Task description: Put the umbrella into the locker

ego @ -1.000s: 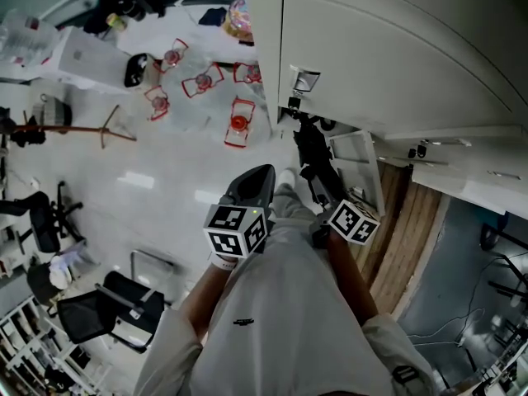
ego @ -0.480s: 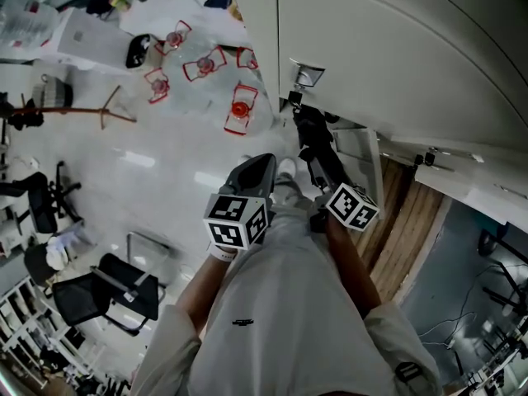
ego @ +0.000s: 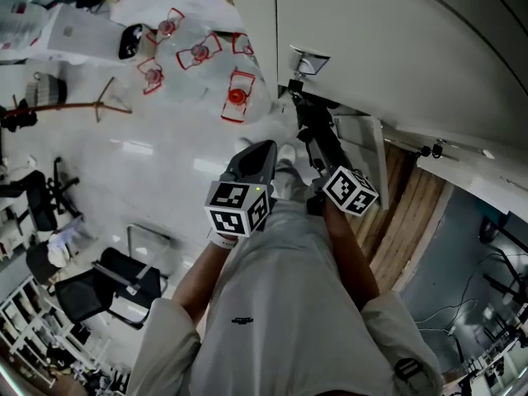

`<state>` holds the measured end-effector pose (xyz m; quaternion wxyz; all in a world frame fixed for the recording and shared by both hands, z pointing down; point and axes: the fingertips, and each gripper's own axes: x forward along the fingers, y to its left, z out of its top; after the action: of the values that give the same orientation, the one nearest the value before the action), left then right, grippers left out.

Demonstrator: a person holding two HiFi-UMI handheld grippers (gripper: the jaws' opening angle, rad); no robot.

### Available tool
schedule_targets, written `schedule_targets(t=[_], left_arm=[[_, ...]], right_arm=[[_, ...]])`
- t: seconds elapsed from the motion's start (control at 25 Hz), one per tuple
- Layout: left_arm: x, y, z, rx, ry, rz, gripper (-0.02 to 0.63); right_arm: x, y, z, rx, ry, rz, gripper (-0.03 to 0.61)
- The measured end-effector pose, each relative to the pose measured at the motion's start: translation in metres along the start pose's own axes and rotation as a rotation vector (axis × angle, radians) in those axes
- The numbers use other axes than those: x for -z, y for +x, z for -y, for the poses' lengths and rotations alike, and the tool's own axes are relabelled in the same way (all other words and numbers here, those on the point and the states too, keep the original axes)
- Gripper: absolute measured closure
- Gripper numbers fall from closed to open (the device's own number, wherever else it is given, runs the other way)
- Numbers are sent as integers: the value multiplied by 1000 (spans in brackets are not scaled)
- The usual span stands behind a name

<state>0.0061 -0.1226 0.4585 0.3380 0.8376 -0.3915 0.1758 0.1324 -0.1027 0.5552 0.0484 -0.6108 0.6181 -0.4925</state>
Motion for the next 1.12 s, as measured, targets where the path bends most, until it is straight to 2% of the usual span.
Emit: schedule_targets(t=[0.44,0.72,1.12], left_arm=[[19,13,-9,-1,-18,0,595],[27,22,-16,-6,1,10,595],[35,28,-22,-21,-10,8,595]], right_arm=[[1,19,12,7,-20,18,307],[1,38,17,22,-43,26,305],[3,60,27,27,-50,8,305]])
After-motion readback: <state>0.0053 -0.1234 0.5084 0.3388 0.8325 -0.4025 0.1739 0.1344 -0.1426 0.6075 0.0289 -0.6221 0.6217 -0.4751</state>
